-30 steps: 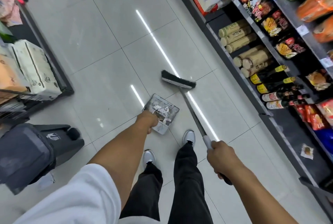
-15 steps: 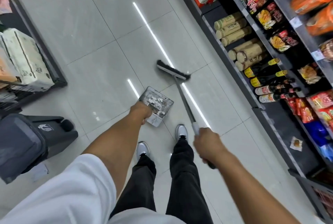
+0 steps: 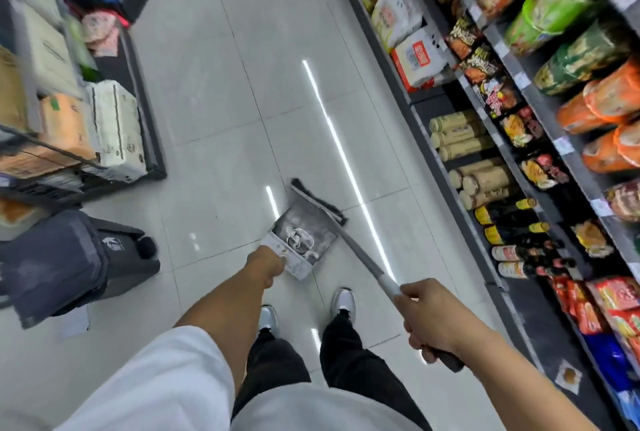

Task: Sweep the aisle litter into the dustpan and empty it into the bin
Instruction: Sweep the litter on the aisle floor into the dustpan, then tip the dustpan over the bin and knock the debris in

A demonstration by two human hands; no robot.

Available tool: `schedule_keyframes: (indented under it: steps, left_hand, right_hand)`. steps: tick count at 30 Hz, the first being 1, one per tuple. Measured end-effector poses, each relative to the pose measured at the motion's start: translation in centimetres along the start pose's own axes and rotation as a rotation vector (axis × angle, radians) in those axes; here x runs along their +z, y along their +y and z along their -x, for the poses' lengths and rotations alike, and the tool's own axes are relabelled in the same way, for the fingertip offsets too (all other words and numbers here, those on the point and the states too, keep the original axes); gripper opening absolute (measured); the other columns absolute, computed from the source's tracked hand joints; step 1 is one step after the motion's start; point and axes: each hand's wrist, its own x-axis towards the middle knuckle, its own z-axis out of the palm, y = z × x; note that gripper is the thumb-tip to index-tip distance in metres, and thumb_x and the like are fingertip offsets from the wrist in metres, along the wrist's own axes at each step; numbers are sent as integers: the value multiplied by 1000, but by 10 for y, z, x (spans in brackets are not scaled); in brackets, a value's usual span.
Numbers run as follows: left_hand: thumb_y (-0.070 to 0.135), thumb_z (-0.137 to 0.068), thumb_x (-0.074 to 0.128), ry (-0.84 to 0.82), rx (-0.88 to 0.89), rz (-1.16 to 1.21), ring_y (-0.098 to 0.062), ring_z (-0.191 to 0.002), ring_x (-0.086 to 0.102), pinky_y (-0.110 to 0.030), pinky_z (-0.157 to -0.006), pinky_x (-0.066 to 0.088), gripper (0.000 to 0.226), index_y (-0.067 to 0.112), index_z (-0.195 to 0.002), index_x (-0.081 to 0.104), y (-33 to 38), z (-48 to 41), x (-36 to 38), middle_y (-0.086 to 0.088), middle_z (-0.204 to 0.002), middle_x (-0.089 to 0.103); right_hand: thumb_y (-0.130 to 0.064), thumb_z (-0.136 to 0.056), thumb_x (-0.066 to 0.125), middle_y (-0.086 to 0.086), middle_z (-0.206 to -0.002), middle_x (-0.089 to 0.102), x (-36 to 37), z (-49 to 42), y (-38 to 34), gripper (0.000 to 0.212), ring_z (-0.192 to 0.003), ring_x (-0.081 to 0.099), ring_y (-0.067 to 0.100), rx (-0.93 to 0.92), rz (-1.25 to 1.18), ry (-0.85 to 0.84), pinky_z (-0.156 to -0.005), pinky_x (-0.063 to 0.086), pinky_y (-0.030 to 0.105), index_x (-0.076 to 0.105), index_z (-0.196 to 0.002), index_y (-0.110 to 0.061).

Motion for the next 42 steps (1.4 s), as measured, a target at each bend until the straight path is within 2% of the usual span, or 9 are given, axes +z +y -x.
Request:
schedule_keyframes:
  steps: [6, 12, 16, 18, 22, 30, 33, 36, 42]
  left_hand:
    - [48, -74, 72, 3, -123, 381, -11, -38, 22, -13, -41, 24, 42, 13, -82, 52, -40, 48, -45, -3, -66, 36]
    - [50, -76, 71, 74, -167, 595, -13, -41, 33, -14, -39, 30, 44, 12, -80, 49, -72, 55, -77, -3, -65, 49]
    - [14, -90, 54, 146, -210, 700, -20, -51, 52, -24, -37, 44, 28, 12, -65, 42, -89, 43, -118, -10, -81, 57]
    - [8, -91, 50, 150, -221, 786, -19, -54, 53, -23, -37, 45, 30, 13, -63, 41, -92, 41, -137, -8, -72, 56]
    - [-3, -84, 49, 156, -335, 1055, -16, -54, 39, -19, -45, 31, 10, 5, -85, 54, -104, 30, -170, -9, -71, 45]
    - [-2, -91, 44, 157, -498, 1347, -21, -60, 47, -20, -41, 30, 9, 3, -85, 49, -97, 34, -217, -11, -70, 45]
    - [-8, -90, 40, 150, -577, 1463, -19, -54, 48, -19, -41, 30, 17, -2, -89, 56, -83, 35, -232, -12, -66, 48]
    - [-9, -92, 38, 140, -642, 1639, -13, -45, 36, -14, -35, 25, 35, -2, -122, 56, -60, 40, -247, -12, -61, 49]
    - [-4, -95, 40, 216, -724, 1879, -13, -47, 39, -11, -26, 30, 35, 1, -123, 60, -33, 51, -257, -6, -64, 46]
  right_hand:
    - [-14, -99, 40, 13, -56, 54, -12, -22, -100, 21, -34, 51, 20, -223, 407, 48, -37, 38, 19, 50, -83, -6]
    - [-16, -97, 39, 14, -61, 56, 6, -49, -217, 18, -33, 48, 21, -313, 637, 12, -38, 36, 16, 48, -85, -6]
    - [-36, -99, 46, 12, -58, 58, 41, -76, -297, 39, -37, 47, 20, -321, 618, -62, -42, 34, 21, 50, -108, 1]
    - [-35, -96, 53, 14, -64, 57, 53, -84, -324, 43, -35, 48, 19, -307, 545, -127, -43, 35, 21, 51, -115, 3]
    - [-19, -96, 56, 16, -76, 49, 77, -92, -382, 19, -33, 46, 15, -297, 565, -246, -40, 34, 19, 53, -101, -2]
    - [-2, -97, 46, 14, -80, 46, 123, -129, -501, 4, -41, 45, 15, -296, 614, -446, -36, 36, 14, 50, -97, -2]
    - [5, -94, 39, 7, -66, 37, 136, -146, -553, 13, -34, 40, 13, -277, 603, -541, -36, 37, 12, 47, -91, -5]
    - [6, -95, 39, 7, -64, 39, 146, -154, -605, 17, -32, 41, 11, -232, 592, -666, -34, 38, 13, 44, -86, -8]
    - [9, -93, 36, 6, -54, 37, 200, -169, -657, 26, -29, 39, 11, -170, 680, -780, -30, 35, 13, 38, -78, -13]
